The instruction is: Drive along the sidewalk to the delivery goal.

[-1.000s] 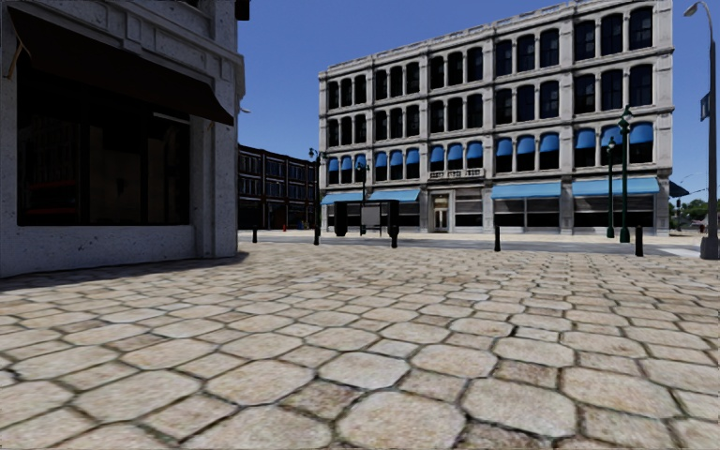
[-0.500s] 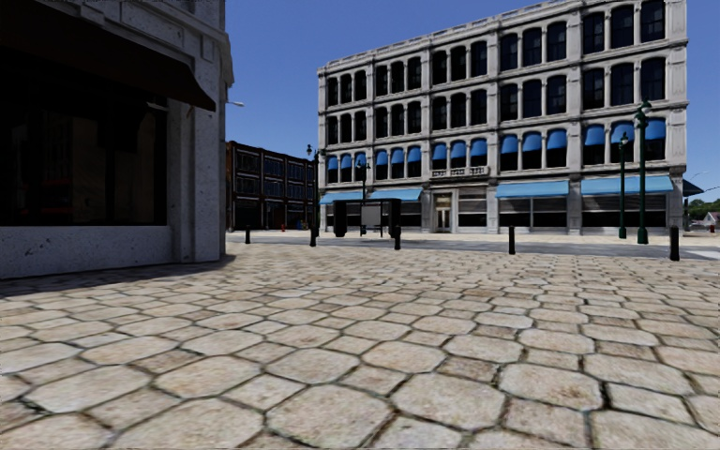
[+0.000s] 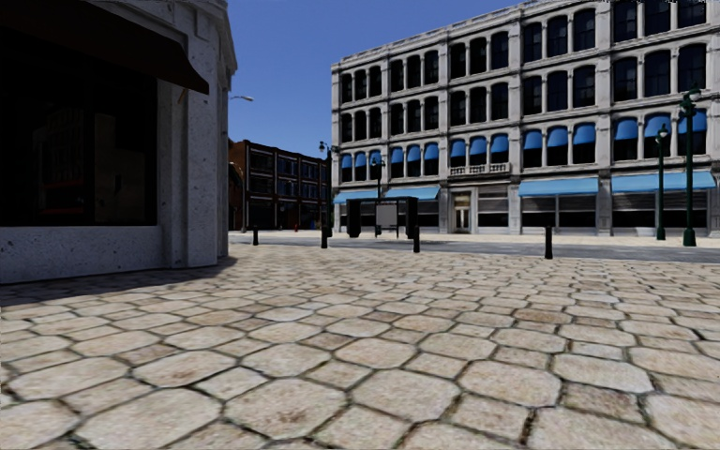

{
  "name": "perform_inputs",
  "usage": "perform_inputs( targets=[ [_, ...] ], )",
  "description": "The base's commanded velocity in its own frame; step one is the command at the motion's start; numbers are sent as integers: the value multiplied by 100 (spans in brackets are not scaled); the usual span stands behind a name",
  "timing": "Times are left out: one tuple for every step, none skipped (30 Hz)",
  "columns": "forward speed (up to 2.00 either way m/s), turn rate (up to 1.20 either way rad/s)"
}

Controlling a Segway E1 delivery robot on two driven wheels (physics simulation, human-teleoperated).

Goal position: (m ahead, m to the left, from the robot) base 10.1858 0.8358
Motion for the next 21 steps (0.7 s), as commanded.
perform_inputs(
  targets=[
    [200, 27],
    [200, 27],
    [200, 27],
    [200, 27],
    [200, 27],
    [200, 26],
    [200, 26],
    [200, 26],
    [200, 26],
    [200, 26],
    [200, 26],
    [200, 26],
    [200, 26],
    [200, 19],
    [200, 1],
    [200, 1],
    [200, 0],
    [200, 0],
    [200, 0],
    [200, 0],
    [200, 0]
  ],
)
